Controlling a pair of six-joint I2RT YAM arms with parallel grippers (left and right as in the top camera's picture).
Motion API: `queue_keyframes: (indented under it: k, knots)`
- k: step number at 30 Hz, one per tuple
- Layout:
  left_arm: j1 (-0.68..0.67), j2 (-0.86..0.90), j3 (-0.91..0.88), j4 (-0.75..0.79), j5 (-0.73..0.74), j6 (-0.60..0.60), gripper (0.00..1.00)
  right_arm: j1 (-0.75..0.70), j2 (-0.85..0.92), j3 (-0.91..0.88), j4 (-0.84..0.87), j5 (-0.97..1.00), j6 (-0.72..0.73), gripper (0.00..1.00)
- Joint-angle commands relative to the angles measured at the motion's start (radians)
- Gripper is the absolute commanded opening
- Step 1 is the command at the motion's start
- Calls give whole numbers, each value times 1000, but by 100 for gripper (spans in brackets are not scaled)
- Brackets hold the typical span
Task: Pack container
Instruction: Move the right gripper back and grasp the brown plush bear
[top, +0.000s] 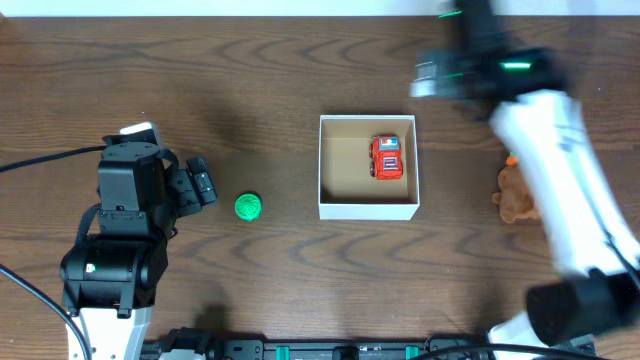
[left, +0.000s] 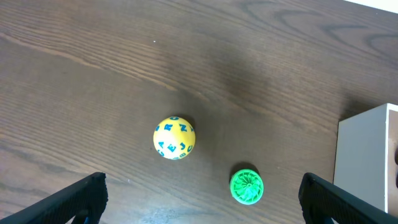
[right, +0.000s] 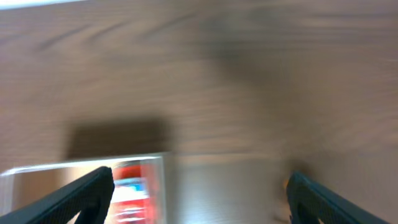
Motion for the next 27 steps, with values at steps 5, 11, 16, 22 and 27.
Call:
queue_keyframes:
  k: [5, 11, 16, 22, 27]
  knots:
    - [4, 6, 19, -3, -11, -13, 98, -324, -6, -68, -172, -100, -341, 97]
    - [4, 25, 19, -4, -11, -13, 98, -427, 18, -305, -103, -167, -437, 96]
    - [4, 42, 18, -6, -11, -13, 98, -428, 22, -517, 73, -158, -447, 95]
    - [4, 43, 18, -13, -11, -13, 98, -428, 27, -642, 216, -158, -436, 54]
    - [4, 43, 18, -17, -11, -13, 98, -425, 26, -647, 216, -158, -405, 1]
